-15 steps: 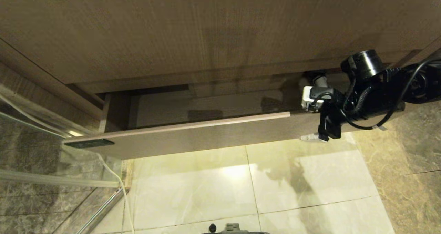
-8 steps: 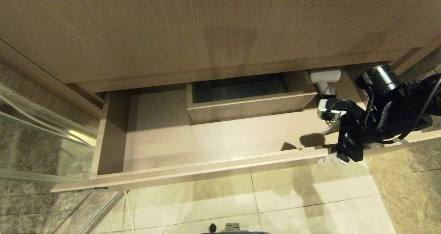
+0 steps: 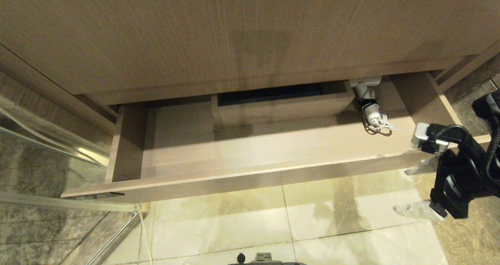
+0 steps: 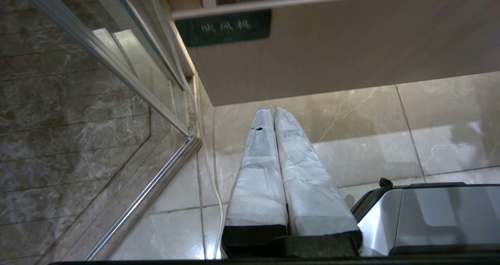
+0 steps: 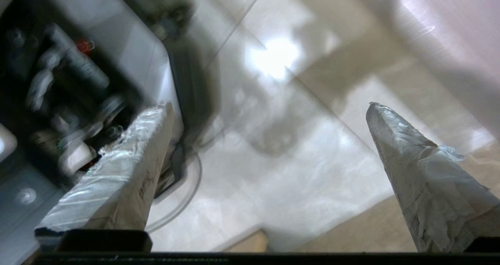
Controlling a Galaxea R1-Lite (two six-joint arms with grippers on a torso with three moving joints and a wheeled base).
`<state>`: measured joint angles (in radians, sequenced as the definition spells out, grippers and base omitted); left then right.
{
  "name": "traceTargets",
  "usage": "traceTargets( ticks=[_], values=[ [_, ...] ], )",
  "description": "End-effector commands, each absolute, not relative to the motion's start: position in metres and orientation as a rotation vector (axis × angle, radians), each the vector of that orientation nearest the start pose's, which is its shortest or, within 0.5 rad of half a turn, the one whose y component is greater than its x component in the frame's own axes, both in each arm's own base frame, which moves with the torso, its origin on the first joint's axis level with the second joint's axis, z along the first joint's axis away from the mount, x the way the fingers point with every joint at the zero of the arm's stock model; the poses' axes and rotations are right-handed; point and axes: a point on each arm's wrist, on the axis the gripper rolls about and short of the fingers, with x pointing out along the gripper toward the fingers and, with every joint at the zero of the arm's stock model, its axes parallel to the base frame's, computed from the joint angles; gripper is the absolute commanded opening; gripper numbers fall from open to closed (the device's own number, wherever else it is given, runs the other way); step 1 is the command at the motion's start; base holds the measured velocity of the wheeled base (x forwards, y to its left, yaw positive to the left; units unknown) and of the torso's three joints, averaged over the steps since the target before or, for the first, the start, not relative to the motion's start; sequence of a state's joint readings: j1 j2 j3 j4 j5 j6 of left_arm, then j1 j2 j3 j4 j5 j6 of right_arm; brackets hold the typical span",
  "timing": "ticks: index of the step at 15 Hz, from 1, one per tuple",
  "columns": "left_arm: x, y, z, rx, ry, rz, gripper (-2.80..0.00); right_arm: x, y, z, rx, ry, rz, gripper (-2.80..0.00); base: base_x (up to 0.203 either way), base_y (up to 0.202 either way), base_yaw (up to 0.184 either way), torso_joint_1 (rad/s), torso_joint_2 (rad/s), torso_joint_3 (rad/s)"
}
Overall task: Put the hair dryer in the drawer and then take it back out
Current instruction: Pull open the drawer
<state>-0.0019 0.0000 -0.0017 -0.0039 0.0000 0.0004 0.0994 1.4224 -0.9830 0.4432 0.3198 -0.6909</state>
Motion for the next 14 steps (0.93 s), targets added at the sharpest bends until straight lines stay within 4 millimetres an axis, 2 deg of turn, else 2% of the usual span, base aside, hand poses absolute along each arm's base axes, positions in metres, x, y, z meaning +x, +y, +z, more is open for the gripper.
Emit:
traceTargets(
  ticks=[1, 4, 8, 11, 12, 14],
  values=[
    [-0.023, 0.0, 0.076, 0.0, -0.005, -0.002, -2.8, 0.185, 0.024, 0.22, -0.55, 0.649, 0.656, 0.0, 0.0, 0.0, 0.0, 0.0, 0.0, 0.0],
    [-0.023, 0.0, 0.076, 0.0, -0.006, -0.002, -2.8, 0.187, 0.024, 0.221, -0.52, 0.657, 0.64, 0.0, 0.0, 0.0, 0.0, 0.0, 0.0, 0.0],
    [-0.023, 0.0, 0.076, 0.0, -0.006, -0.002, -2.8, 0.186, 0.017, 0.235, -0.454, 0.61, 0.567, 0.0, 0.0, 0.0, 0.0, 0.0, 0.0, 0.0],
    [-0.023, 0.0, 0.076, 0.0, -0.005, -0.002, -2.8, 0.183, 0.011, 0.248, -0.428, 0.511, 0.494, 0.0, 0.0, 0.0, 0.0, 0.0, 0.0, 0.0],
    [-0.023, 0.0, 0.076, 0.0, -0.005, -0.002, -2.8, 0.183, 0.011, 0.248, -0.429, 0.509, 0.491, -2.8, 0.0, 0.0, 0.0, 0.0, 0.0, 0.0],
    [-0.023, 0.0, 0.076, 0.0, -0.003, -0.002, -2.8, 0.178, 0.006, 0.251, -0.426, 0.498, 0.459, -2.8, 0.0, 0.0, 0.0, 0.0, 0.0, 0.0]
  ],
)
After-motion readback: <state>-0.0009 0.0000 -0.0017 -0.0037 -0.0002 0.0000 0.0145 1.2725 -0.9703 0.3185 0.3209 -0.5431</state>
